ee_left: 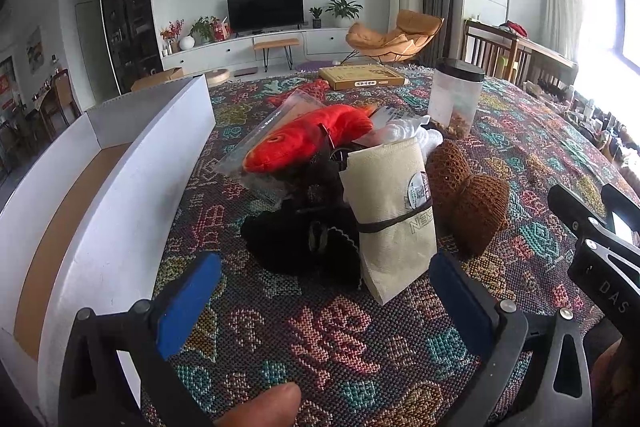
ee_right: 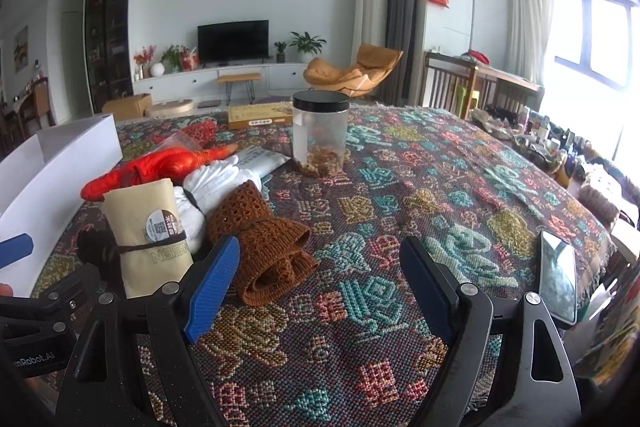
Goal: Organize soft objects
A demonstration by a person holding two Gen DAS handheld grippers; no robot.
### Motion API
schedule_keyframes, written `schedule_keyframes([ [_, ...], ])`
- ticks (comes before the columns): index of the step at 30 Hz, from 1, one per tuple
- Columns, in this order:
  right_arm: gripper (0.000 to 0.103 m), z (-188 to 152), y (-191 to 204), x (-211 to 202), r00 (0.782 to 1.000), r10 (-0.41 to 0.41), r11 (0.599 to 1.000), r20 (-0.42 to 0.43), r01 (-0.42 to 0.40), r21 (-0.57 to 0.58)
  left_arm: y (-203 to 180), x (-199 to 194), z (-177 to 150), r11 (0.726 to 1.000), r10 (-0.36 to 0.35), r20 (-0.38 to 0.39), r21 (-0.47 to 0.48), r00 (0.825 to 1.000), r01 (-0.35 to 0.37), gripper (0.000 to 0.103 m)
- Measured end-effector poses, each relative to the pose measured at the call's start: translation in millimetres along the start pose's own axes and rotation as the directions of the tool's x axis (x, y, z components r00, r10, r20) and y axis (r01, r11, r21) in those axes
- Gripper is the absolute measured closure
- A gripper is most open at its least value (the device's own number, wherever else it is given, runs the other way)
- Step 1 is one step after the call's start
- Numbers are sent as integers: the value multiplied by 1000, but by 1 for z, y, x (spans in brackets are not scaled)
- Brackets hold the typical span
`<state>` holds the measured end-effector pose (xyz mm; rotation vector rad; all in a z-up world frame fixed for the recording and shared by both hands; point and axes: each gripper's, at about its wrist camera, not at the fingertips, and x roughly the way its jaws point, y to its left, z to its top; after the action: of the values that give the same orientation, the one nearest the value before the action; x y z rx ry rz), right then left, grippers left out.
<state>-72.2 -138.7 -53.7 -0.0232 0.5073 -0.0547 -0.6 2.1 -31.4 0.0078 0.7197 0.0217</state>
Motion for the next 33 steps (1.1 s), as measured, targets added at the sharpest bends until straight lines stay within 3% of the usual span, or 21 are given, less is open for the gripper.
schedule_keyframes([
  [33, 18, 1, 2, 1, 1000, -2, 1000, -2, 2, -4, -1, 7, -8, 1000, 4, -21, 12, 1000, -4, 0],
])
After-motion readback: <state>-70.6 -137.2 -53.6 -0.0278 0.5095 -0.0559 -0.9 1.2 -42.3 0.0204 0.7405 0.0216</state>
